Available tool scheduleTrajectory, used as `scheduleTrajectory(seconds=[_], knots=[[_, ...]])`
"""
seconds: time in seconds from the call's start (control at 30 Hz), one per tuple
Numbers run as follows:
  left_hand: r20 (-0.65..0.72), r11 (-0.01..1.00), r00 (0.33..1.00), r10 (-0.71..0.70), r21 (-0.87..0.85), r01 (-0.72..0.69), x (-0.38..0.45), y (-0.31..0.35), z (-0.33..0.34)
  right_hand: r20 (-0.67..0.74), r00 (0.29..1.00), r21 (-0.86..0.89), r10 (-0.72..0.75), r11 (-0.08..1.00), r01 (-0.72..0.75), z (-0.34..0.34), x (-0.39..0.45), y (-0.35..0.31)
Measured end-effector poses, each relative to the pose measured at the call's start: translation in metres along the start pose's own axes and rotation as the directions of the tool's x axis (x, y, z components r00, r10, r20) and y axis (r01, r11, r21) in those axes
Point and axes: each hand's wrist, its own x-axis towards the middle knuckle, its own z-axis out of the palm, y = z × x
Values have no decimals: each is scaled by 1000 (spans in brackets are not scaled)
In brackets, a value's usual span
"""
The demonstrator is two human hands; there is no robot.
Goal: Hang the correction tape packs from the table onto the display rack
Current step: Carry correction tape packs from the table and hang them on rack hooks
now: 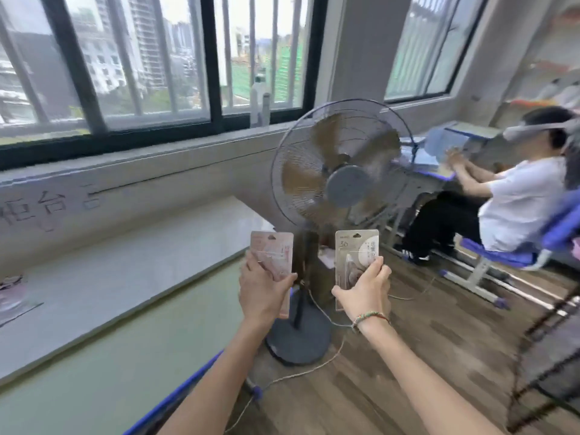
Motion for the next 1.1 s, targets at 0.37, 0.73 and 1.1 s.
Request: scheduleTrajectory(seconds=[0.37, 0.73, 1.1], knots=[[401, 924, 833, 382, -156, -349, -214, 228, 246, -364, 817, 25, 447, 881, -472, -234, -4, 314], [643, 820, 531, 552, -303, -486, -461, 373, 424, -540, 523, 90, 660, 663, -743, -409, -64, 575], [762, 733, 259, 594, -379, -565, -647, 481, 575, -575, 261, 207, 775, 447, -870, -515, -97, 776]])
